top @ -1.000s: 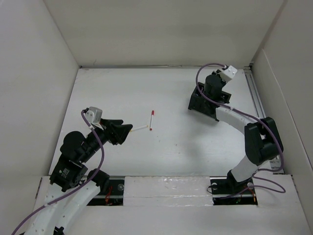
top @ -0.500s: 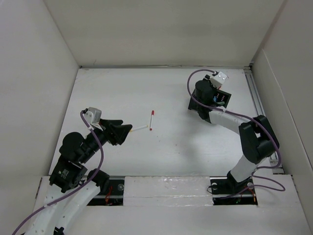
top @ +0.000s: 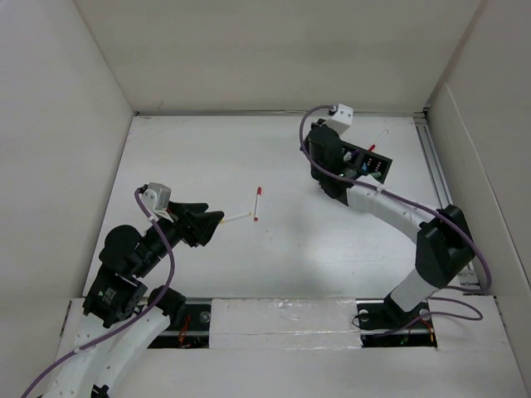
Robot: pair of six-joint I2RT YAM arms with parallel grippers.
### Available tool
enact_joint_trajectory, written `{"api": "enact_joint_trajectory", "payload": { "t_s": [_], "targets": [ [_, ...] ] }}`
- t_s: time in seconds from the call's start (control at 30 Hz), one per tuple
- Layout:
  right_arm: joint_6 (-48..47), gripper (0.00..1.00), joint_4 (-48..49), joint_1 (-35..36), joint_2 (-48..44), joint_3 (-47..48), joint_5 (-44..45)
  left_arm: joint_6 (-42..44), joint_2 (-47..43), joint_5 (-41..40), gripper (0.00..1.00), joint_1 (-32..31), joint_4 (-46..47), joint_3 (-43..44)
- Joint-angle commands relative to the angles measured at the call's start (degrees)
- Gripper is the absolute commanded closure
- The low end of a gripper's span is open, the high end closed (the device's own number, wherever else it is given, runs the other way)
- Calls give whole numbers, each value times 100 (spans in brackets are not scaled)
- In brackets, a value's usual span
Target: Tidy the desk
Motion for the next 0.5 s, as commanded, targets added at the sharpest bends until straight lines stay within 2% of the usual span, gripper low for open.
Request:
{"api": "enact_joint_trajectory", "payload": {
  "t_s": [0.0, 0.1, 0.27, 0.3, 0.33, 0.37, 0.4, 0.47],
  "targets": [
    [212, 100, -1196, 422, 528, 727, -1271, 39, -41, 90, 48, 28, 247, -42],
    [553, 100, -2527, 667, 1273, 1760, -1859, 48, -32, 90, 48, 28, 274, -42],
    [871, 99, -3173, 1002, 2223, 2457, -2047, 57, 4, 116, 48, 28, 256, -24],
    [898, 84, -3182, 1002, 2425, 2502, -2090, 48, 3, 107, 48, 28, 265, -33],
    [1020, 76, -3234, 1002, 2531, 2555, -2168, 48, -14, 81, 48, 28, 265, -33],
    [1064, 64, -3200, 1002, 2628, 2607, -2221, 48, 3, 98, 48, 28, 239, -33],
    [1082, 59, -3191, 1002, 2785, 2634, -2326, 48, -14, 98, 48, 28, 247, -24],
    [1170, 55, -3243, 1002, 2971, 2713, -2354, 48, -23, 99, 48, 28, 265, -33]
  ]
}}
